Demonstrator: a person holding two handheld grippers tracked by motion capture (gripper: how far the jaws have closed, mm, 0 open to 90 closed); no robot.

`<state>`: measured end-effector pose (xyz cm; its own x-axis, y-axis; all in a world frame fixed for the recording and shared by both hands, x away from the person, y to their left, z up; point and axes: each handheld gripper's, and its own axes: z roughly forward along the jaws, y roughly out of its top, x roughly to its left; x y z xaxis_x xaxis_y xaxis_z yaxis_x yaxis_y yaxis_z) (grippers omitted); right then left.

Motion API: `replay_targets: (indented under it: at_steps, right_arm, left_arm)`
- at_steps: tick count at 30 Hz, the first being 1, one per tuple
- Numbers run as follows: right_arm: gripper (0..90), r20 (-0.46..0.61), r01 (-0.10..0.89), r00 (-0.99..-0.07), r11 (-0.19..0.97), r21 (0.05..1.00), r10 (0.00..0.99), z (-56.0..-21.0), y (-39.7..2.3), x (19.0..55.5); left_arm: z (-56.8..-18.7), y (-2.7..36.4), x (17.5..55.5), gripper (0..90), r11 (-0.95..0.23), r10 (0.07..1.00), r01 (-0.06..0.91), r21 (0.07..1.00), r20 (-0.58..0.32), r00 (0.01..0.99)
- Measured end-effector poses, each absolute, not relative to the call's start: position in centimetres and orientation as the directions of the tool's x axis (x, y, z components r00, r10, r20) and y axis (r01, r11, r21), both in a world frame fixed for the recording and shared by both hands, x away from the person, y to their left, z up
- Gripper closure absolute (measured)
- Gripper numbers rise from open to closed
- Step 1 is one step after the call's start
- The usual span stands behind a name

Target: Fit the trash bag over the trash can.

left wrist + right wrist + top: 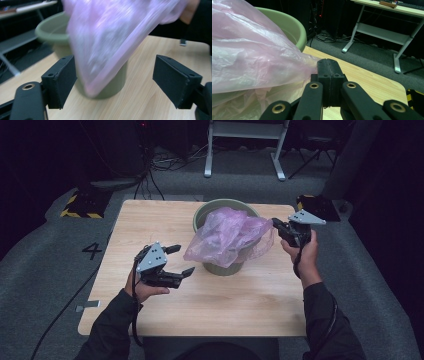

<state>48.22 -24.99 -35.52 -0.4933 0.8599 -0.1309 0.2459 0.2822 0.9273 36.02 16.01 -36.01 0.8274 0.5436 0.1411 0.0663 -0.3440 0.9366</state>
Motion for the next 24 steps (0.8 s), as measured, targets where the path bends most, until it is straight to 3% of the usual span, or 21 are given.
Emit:
replay_targets:
  at_steps: [6, 7, 9, 14, 17, 24]
  right_arm:
    - [89.6, -0.136, 0.239, -0.504, 0.289, 0.927, 0.853, -35.3, -24.6, 48.2]
    - [89.6, -0.143, 0.237, -0.508, 0.297, 0.925, 0.849, -35.3, -24.5, 48.2]
    - [89.6, -0.145, 0.238, -0.51, 0.301, 0.923, 0.848, -35.3, -24.5, 48.2]
    - [89.6, -0.154, 0.236, -0.511, 0.31, 0.921, 0.846, -35.3, -24.5, 48.1]
    - [89.6, -0.155, 0.238, -0.503, 0.309, 0.921, 0.85, -35.2, -24.7, 48.1]
    - [89.8, -0.162, 0.256, -0.458, 0.304, 0.918, 0.874, -35.4, -25.2, 48.7]
  left_arm:
    - [-35.0, 12.7, 37.0, 19.3, -0.439, 0.55, 0.034, 0.898, 0.239, 0.801]
    - [-35.0, 12.2, 37.2, 26.6, -0.454, 0.57, 0.036, 0.89, 0.259, 0.78]
    - [-34.9, 11.6, 37.7, 30.4, -0.473, 0.584, 0.041, 0.88, 0.278, 0.763]
    - [-34.7, 11.8, 39.0, 71.3, -0.479, 0.621, 0.048, 0.877, 0.299, 0.725]
    - [-34.7, 12.7, 39.6, 89.3, -0.442, 0.643, 0.059, 0.895, 0.271, 0.716]
    - [-35.6, 15.0, 41.7, 89.9, -0.335, 0.716, 0.201, 0.92, 0.11, 0.689]
